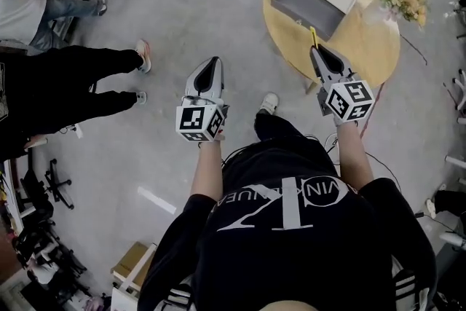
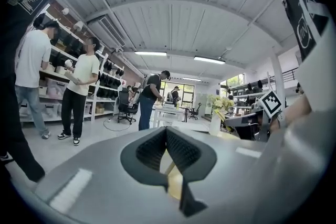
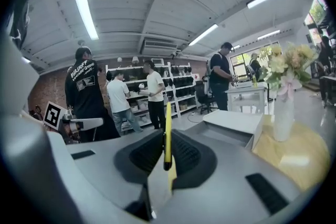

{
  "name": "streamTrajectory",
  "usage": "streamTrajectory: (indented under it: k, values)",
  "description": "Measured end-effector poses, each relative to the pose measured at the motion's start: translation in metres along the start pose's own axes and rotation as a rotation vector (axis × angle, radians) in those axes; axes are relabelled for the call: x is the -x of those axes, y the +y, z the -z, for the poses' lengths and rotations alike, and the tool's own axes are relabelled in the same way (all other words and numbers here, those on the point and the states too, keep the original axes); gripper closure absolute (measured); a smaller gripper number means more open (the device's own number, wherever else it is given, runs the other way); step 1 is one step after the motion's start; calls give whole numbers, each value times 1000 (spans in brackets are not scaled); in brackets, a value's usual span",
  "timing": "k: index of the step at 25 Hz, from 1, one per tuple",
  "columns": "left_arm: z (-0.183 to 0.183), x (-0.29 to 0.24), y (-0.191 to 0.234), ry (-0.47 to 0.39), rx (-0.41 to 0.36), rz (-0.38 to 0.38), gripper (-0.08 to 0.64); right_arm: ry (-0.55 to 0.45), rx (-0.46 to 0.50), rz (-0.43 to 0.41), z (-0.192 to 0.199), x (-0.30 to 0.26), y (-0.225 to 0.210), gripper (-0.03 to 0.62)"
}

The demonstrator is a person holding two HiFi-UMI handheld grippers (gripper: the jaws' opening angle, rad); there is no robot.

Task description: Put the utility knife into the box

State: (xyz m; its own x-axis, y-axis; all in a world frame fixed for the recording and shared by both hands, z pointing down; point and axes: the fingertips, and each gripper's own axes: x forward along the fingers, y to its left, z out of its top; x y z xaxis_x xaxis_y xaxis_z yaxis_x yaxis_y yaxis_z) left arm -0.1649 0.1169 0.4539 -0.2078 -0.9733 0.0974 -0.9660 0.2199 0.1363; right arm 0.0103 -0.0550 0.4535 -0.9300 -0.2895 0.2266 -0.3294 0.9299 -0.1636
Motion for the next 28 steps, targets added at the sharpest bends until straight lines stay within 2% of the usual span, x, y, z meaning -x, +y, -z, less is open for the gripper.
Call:
streamTrajectory:
  k: [5,15,28]
  values:
    - [5,-31,14,32,12,10,549,22,-15,0,-2,-29,-16,538]
    - [-12,-97,43,41,0,48,549,29,-10,5,-21,-85,-46,538]
    - [-20,-192,36,38,6,150,549,37,-3,69,-38,-112,-109,538]
